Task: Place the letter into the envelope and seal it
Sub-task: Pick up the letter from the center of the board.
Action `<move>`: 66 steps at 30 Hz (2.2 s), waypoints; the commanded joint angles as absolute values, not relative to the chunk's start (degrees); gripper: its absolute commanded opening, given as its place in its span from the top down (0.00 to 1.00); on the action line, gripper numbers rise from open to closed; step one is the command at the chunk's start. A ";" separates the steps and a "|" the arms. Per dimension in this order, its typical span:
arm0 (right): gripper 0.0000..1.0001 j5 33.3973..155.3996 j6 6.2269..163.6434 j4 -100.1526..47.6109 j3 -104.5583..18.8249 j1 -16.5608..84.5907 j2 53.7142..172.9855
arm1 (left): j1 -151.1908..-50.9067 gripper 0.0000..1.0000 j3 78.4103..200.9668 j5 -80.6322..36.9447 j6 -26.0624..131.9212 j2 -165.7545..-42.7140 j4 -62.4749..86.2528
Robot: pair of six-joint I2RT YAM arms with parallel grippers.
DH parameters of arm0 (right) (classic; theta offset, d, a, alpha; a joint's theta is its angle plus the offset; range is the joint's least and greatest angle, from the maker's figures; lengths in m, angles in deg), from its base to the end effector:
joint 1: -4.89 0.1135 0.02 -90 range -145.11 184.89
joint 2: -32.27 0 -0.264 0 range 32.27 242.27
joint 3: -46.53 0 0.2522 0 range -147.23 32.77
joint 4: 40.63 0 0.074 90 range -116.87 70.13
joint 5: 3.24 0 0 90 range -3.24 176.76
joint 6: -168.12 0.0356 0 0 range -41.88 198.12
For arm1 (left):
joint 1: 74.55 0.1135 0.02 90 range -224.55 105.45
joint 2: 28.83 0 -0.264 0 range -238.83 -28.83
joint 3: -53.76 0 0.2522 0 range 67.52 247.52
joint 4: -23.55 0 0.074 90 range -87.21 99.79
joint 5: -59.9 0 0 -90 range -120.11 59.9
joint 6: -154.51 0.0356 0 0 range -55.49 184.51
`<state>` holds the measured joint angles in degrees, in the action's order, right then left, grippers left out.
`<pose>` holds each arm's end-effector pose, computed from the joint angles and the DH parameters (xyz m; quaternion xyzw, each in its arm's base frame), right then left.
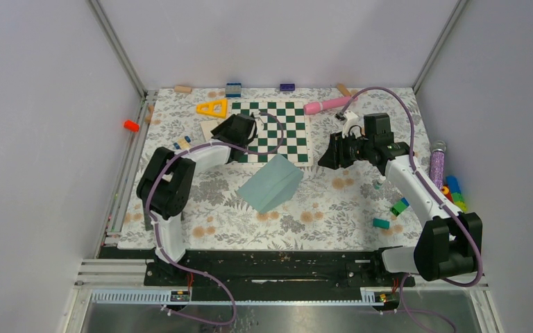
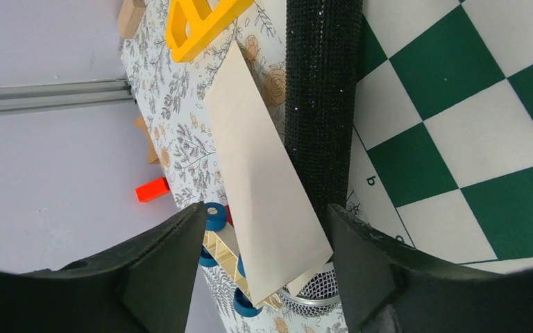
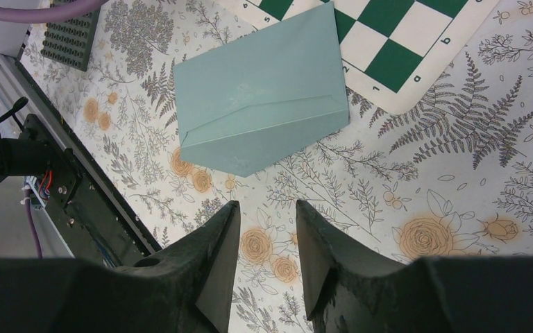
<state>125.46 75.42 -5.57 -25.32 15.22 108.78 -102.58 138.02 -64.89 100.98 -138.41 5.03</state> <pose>0.2794 0.0736 0.2847 -0.2368 0.8326 0.3260 0.3800 0.3723 -0.1752 0.1829 0.3693 0.8050 0.3018 0.3528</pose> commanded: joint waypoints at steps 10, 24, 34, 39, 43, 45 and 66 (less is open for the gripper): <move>0.57 127.25 75.05 -6.67 -25.33 14.82 108.79 | -101.89 0.50 138.90 -64.22 99.50 -138.71 3.40; 0.58 127.45 75.22 -6.69 -25.38 14.82 108.90 | -101.79 0.83 138.98 -63.81 98.52 -138.62 2.32; 0.58 127.62 75.31 -6.71 -25.33 14.82 108.85 | -101.79 1.00 138.82 -66.26 97.76 -136.33 3.95; 0.57 128.77 75.42 -6.70 -25.65 14.78 108.95 | -101.80 1.00 138.91 -68.75 99.20 -132.25 7.56; 0.53 130.74 76.86 -6.65 -27.62 14.82 109.04 | -101.80 1.00 140.84 -68.34 100.67 -125.64 8.54; 0.46 132.09 77.29 -6.54 -28.66 14.82 108.51 | -101.75 1.00 142.42 -65.92 100.54 -121.79 6.54; 0.14 157.64 90.94 -6.50 -37.37 14.04 120.37 | -113.49 1.00 135.12 -4.15 106.91 -84.51 -33.03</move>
